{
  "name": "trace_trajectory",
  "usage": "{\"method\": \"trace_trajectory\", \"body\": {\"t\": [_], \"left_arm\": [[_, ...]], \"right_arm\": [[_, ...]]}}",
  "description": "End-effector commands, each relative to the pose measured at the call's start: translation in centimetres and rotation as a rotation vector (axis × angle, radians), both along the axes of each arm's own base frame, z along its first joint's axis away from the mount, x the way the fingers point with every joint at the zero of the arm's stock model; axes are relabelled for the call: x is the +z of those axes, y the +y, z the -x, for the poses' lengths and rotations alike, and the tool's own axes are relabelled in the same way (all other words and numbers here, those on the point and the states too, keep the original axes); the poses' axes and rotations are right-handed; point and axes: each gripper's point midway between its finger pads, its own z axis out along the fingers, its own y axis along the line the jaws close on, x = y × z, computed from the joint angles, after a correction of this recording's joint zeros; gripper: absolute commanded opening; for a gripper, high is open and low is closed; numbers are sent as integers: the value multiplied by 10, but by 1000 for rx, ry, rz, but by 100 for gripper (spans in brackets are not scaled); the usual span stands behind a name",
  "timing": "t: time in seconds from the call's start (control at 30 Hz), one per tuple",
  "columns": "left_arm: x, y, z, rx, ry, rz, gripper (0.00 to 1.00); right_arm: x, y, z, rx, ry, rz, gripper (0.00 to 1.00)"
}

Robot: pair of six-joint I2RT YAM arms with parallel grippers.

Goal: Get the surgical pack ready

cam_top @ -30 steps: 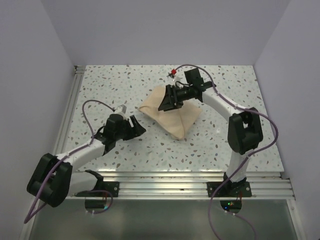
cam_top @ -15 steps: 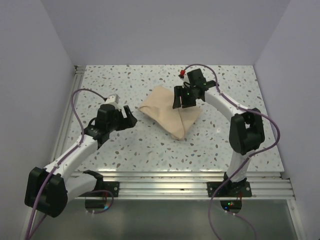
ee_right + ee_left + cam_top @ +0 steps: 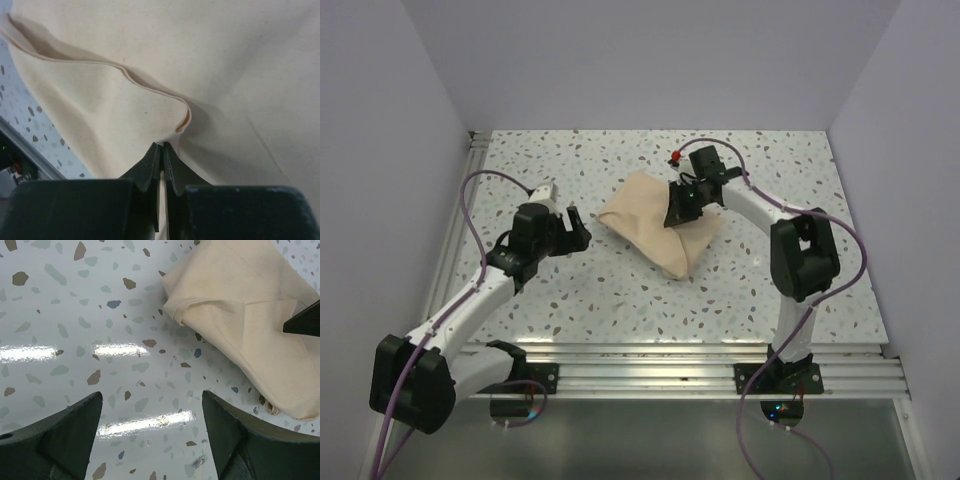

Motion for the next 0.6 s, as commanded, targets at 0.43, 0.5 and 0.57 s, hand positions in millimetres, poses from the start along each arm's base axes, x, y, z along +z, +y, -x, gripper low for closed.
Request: {"method": "trace_trajectory", "body": {"t": [0.43,0.5,0.57], "left_arm": [[29,0,-31,34,-84,-2,84],[38,-4,-42,37,-116,8,84],[33,-8,-53,32,-102,-3,84]], "right_arm": [[53,68,162,482,-68,-251,10],[41,63,175,486,-34,-216,49],[39,55,179,446,-35,-190,61]]}}
